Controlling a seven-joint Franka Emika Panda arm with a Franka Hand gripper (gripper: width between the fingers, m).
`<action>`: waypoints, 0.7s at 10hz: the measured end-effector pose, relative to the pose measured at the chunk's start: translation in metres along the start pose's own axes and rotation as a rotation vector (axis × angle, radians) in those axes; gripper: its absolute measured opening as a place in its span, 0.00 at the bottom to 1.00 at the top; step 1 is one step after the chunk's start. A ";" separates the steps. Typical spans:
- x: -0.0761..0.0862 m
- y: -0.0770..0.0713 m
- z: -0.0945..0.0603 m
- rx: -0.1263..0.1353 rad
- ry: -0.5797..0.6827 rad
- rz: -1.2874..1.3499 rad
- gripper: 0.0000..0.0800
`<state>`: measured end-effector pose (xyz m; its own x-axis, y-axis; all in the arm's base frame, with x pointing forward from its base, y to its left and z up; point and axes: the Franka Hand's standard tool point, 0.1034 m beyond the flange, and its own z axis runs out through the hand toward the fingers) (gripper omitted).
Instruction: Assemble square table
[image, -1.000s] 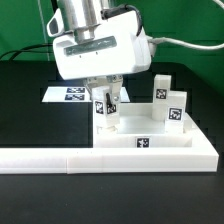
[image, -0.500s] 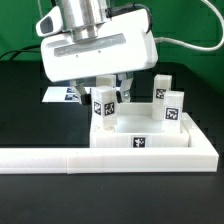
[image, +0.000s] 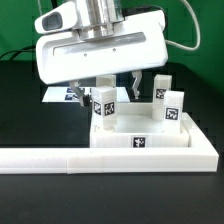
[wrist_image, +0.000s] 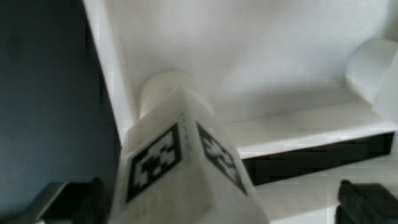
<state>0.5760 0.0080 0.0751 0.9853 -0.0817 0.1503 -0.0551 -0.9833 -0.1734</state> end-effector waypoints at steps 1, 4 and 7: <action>0.000 -0.001 0.000 -0.003 0.000 -0.062 0.81; 0.000 -0.001 0.000 -0.008 -0.003 -0.277 0.81; 0.005 -0.013 -0.001 -0.049 0.009 -0.566 0.81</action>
Offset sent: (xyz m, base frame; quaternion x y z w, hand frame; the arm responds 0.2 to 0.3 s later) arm 0.0000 0.0000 0.0000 0.0000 0.0000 -0.1296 0.9916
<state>0.5819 0.0199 0.0791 0.8620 0.4590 0.2149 0.4735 -0.8806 -0.0183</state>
